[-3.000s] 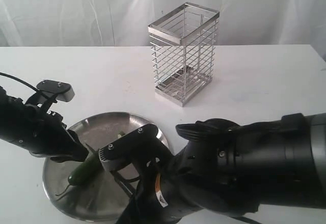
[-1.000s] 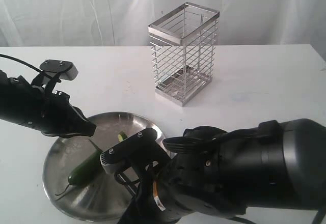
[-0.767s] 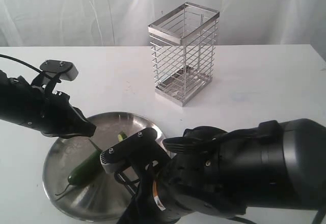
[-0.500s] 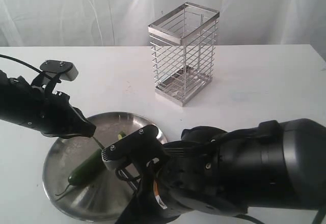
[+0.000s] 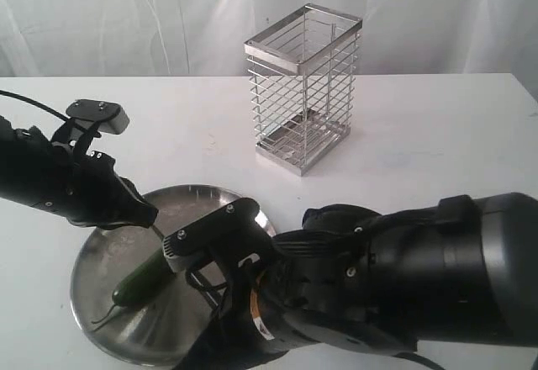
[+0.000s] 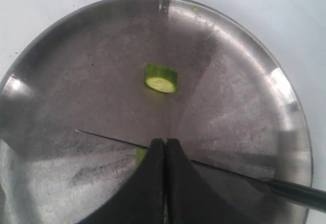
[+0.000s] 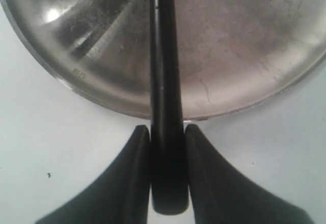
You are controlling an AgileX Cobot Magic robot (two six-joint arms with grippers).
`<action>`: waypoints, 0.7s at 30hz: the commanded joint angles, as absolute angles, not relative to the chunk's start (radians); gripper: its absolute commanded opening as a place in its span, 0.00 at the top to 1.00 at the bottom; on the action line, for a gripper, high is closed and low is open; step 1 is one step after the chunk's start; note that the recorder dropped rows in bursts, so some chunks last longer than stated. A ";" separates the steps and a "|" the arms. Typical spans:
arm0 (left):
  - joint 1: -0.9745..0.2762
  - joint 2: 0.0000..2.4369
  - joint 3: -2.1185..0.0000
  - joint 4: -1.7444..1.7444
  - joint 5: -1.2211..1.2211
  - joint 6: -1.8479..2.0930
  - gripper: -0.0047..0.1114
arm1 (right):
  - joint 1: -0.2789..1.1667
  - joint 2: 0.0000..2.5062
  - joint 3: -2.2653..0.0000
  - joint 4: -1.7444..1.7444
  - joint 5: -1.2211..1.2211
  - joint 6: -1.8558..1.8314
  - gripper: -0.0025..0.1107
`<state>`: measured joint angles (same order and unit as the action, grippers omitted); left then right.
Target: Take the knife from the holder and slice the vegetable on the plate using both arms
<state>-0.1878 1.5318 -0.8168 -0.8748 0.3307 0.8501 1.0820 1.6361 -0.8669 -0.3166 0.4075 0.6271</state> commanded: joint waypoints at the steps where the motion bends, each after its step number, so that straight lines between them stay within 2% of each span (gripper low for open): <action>1: -0.194 1.526 -0.817 -0.885 0.352 0.854 0.96 | 1.085 1.623 -0.865 -0.317 0.419 0.633 0.98; 21: -0.194 1.526 -0.817 -0.879 0.355 0.852 0.96 | 1.101 1.648 -0.865 -0.297 0.402 0.628 0.98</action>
